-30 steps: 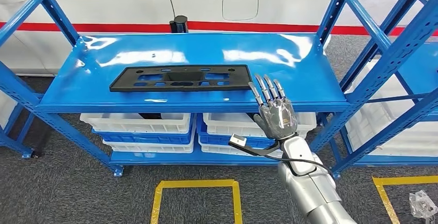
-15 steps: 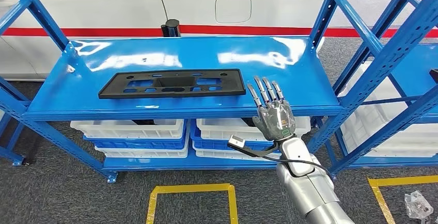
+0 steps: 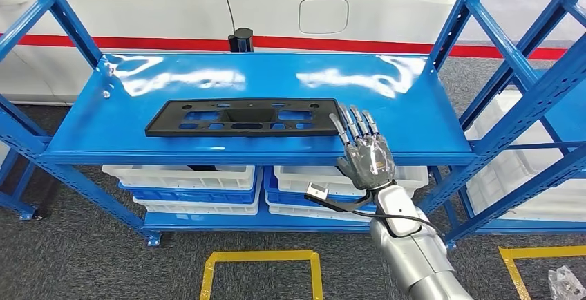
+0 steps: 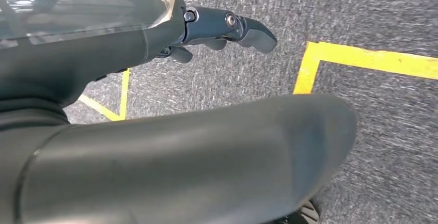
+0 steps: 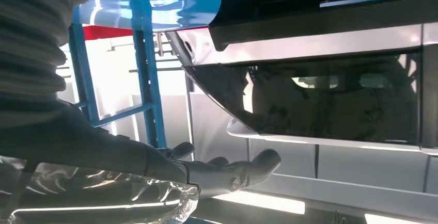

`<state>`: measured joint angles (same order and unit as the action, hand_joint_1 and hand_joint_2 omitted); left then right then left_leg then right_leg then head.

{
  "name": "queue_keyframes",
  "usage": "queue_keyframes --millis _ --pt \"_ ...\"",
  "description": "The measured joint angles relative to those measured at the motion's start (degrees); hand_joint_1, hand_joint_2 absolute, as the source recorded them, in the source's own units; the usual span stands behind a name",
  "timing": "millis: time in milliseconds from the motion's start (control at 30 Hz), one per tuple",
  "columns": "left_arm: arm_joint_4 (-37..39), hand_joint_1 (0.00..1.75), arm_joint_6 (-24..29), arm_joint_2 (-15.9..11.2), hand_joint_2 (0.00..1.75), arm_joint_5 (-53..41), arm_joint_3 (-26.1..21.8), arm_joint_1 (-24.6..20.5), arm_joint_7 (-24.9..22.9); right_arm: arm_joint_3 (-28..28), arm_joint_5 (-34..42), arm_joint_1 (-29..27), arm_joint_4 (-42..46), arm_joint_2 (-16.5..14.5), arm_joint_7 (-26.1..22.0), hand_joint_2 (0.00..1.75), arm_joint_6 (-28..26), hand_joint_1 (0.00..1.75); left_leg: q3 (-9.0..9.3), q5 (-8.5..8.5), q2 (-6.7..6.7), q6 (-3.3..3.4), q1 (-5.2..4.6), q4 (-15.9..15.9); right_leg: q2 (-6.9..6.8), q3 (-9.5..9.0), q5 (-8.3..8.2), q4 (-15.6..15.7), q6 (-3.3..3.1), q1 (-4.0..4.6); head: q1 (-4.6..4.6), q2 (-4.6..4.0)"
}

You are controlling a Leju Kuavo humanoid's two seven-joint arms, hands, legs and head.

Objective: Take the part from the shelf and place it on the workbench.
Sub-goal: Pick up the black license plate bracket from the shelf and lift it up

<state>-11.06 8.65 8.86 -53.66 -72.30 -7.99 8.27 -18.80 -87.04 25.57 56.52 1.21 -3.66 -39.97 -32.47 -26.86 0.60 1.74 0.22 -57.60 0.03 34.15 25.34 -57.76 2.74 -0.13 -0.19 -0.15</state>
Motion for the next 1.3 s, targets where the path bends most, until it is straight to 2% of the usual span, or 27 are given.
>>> queue_keyframes --millis 33,100,167,267,300,333,367,433,467,533,633,667,700,767,800,833,867,933,967,1000,1067,1133,1167,1200,1267,1300 --pt "0.0 0.0 0.0 0.0 0.0 -0.1 0.0 0.0 0.0 0.0 0.0 0.1 -0.2 -0.2 -0.5 1.75 0.0 0.0 0.07 -0.17 -0.04 -0.24 -0.09 0.0 0.03 -0.2 -0.07 0.3 -0.48 0.17 -0.03 0.0" --pt "0.0 0.0 -0.1 0.0 0.0 -0.3 0.0 -0.1 -0.1 -0.2 0.0 0.3 -0.6 -0.7 -1.1 1.75 0.1 0.0 0.13 -0.53 -0.11 -0.78 0.05 -0.2 0.09 -0.47 -0.12 0.5 -1.28 -0.16 -0.04 0.0" --pt "0.0 0.0 -0.1 0.0 0.0 -0.4 0.0 -0.2 -0.2 -0.3 0.1 0.7 -1.0 -1.3 -1.4 1.75 0.2 0.0 -1.13 -2.15 -0.18 -1.38 0.26 -3.1 0.11 -1.04 0.0 0.8 -2.08 -0.66 -0.2 0.0" --pt "0.0 0.0 -0.1 0.0 0.0 -0.4 0.0 -0.2 -0.2 -0.6 0.1 1.1 -1.7 -2.0 -1.5 1.75 0.3 0.0 -6.98 -6.28 -0.22 -2.13 0.58 -13.7 0.04 -1.57 0.46 0.8 -2.79 -0.74 -0.41 0.0" --pt "0.0 0.0 -0.1 0.0 0.0 -0.4 0.0 -0.1 -0.3 -0.7 0.1 1.1 -1.9 -2.1 -1.6 1.75 0.4 0.0 -8.59 -6.48 -0.25 -2.33 0.69 -15.9 0.03 -1.68 0.59 0.8 -2.84 -0.75 -0.42 0.0" --pt "0.0 0.0 -0.1 0.0 0.0 -0.5 0.0 -0.1 -0.3 -0.7 0.2 1.1 -2.1 -2.2 -1.6 1.75 0.4 0.0 -9.19 -5.55 -0.3 -2.47 0.83 -15.9 0.04 -1.83 0.73 0.7 -2.8 -0.78 -0.43 0.0" --pt "0.0 0.0 -0.1 0.0 0.0 -0.5 0.0 -0.1 -0.3 -0.8 0.4 1.1 -2.3 -2.3 -1.8 1.75 0.4 0.0 -8.58 -3.65 -0.37 -2.56 1.01 -13.7 0.08 -2.05 0.92 0.7 -2.66 -0.85 -0.43 0.0" --pt "0.0 0.0 -0.1 -0.1 0.0 -0.6 0.0 -0.2 -0.4 -0.9 1.1 1.4 -2.8 -2.5 -2.4 1.75 0.4 0.0 -5.26 0.47 -0.55 -2.67 1.33 -6.0 0.18 -2.58 1.4 0.7 -2.1 -0.86 -0.44 0.0" --pt "0.0 0.0 0.0 -0.1 0.0 -0.7 0.0 -0.2 -0.4 -1.0 1.7 1.9 -3.1 -2.7 -3.1 1.75 0.5 0.0 -3.8 1.59 -0.52 -2.56 1.32 -3.0 0.25 -2.71 1.66 0.6 -1.74 -0.73 -0.43 0.0" --pt "0.0 0.0 0.1 -0.1 0.0 -0.7 0.0 -0.3 -0.5 -1.2 3.0 3.3 -4.4 -3.2 -4.6 1.75 0.8 0.0 -2.63 1.78 -0.42 -2.03 0.97 -0.7 0.33 -2.74 1.96 0.6 -1.05 -0.5 -0.34 0.0" --pt "0.0 0.0 0.2 -0.1 0.0 -0.7 0.0 -0.3 -0.5 -1.8 3.7 5.7 -6.5 -4.5 -5.7 1.75 1.4 0.0 -2.22 1.79 -0.4 -0.67 0.67 -0.4 0.27 -2.36 2.54 -0.1 -0.18 -0.72 -0.25 0.0" --pt "0.0 0.0 0.2 -0.1 0.0 -0.7 0.0 -0.4 -0.5 -2.0 3.7 6.4 -7.1 -4.9 -5.8 1.75 1.5 0.0 -2.01 1.77 -0.41 -0.22 0.71 -0.2 0.22 -1.41 3.36 -1.9 -0.15 -0.73 -0.2 0.0" --pt "0.0 0.0 0.2 -0.1 0.0 -0.7 0.0 -0.4 -0.6 -2.2 3.8 6.9 -7.7 -5.2 -5.8 1.75 1.6 0.0 -1.82 1.69 -0.41 0.17 0.73 -0.2 0.17 0.3 4.57 -5.1 -0.3 -0.75 -0.14 0.0" --pt "0.0 0.0 0.2 -0.1 0.0 -0.7 0.0 -0.4 -0.6 -2.5 3.8 7.5 -8.7 -5.5 -5.8 1.75 1.6 0.0 -1.61 1.39 -0.28 0.68 0.6 -0.2 0.16 4.95 7.25 -13.4 -0.65 -0.7 -0.08 0.0" --pt "0.0 0.0 0.2 -0.1 0.0 -0.7 0.0 -0.4 -0.6 -2.6 3.8 7.5 -9.2 -5.6 -5.8 1.75 1.6 0.0 -1.49 1.24 -0.17 0.78 0.55 -0.2 0.16 6.86 7.86 -16.4 -0.61 -0.69 -0.07 0.0" --pt "0.0 0.0 0.2 -0.1 0.0 -0.7 0.0 -0.4 -0.6 -2.7 3.9 7.6 -9.6 -5.6 -5.8 1.75 1.6 0.0 -1.32 1.08 -0.02 0.79 0.51 -0.2 0.15 7.79 7.56 -17.2 -0.38 -0.68 -0.06 0.0" --pt "0.0 0.0 0.2 0.0 0.0 -0.7 0.0 -0.4 -0.6 -2.7 3.9 7.6 -9.9 -5.7 -5.8 1.75 1.6 0.0 -1.07 0.9 0.11 0.72 0.5 -0.2 0.15 7.53 6.32 -15.7 -0.04 -0.68 -0.07 0.0" --pt "0.0 0.0 0.2 0.0 0.0 -0.7 0.0 -0.4 -0.6 -2.8 4.0 7.8 -10.4 -5.8 -5.8 1.75 1.5 0.0 -0.42 0.41 0.26 0.43 0.49 -0.2 0.09 4.33 2.29 -7.5 0.49 -0.6 -0.05 0.0" --pt "0.0 0.0 0.2 0.1 0.0 -0.7 0.0 -0.4 -0.6 -2.8 4.0 8.0 -10.6 -5.9 -5.8 1.75 1.5 0.0 -0.16 0.1 0.29 0.18 0.36 -0.2 0.06 2.59 0.62 -3.6 0.41 -0.42 -0.09 0.0" --pt "0.0 0.0 0.2 0.1 0.0 -0.7 0.0 -0.4 -0.6 -2.9 4.0 8.1 -10.7 -6.0 -5.8 1.75 1.5 0.0 0.0 -0.17 0.3 -0.08 0.27 -0.2 0.04 1.4 -0.39 -1.1 0.13 -0.24 -0.1 0.0" --pt "0.0 0.0 0.2 0.1 0.0 -0.8 0.0 -0.5 -0.6 -2.9 4.1 8.3 -11.0 -6.1 -5.8 1.75 1.5 0.0 0.18 -0.52 0.3 -0.65 0.16 -0.1 0.04 0.72 -0.76 0.1 -0.66 0.15 -0.14 0.0" --pt "0.0 0.0 0.2 0.1 0.0 -0.9 0.1 -0.5 -0.6 -3.0 4.2 8.6 -11.3 -6.3 -5.8 1.75 1.7 0.0 0.23 -0.91 0.19 -1.24 0.35 -0.3 0.08 0.3 -0.74 0.5 -1.36 -0.23 -0.15 0.0" --pt "0.0 0.0 0.2 0.1 0.0 -0.9 0.1 -0.5 -0.6 -3.0 4.3 8.9 -11.6 -6.5 -5.9 1.75 1.8 0.0 -0.29 -1.63 0.09 -1.54 0.41 -1.6 0.1 -0.05 -0.66 0.6 -1.77 -0.49 -0.2 0.0" --pt "0.0 0.0 0.3 0.1 0.0 -1.0 0.1 -0.6 -0.6 -3.0 4.4 9.3 -11.9 -6.7 -5.9 1.75 1.9 0.0 -1.44 -2.79 -0.01 -1.82 0.49 -4.0 0.11 -0.45 -0.54 0.8 -2.15 -0.74 -0.27 0.0" --pt "0.0 0.0 0.3 0.2 0.0 -1.3 0.1 -0.6 -0.7 -3.2 4.8 10.0 -13.0 -7.0 -5.8 1.75 2.0 0.0 -5.59 -5.7 -0.13 -2.27 0.62 -11.7 0.09 -1.02 -0.09 0.8 -2.79 -0.71 -0.35 0.0" --pt "0.0 0.0 0.3 0.2 0.0 -1.5 0.1 -0.6 -0.7 -3.3 5.1 10.3 -13.7 -7.1 -5.8 1.75 2.1 0.0 -7.67 -6.46 -0.14 -2.46 0.72 -14.8 0.08 -1.24 0.11 0.8 -2.94 -0.67 -0.33 0.0"
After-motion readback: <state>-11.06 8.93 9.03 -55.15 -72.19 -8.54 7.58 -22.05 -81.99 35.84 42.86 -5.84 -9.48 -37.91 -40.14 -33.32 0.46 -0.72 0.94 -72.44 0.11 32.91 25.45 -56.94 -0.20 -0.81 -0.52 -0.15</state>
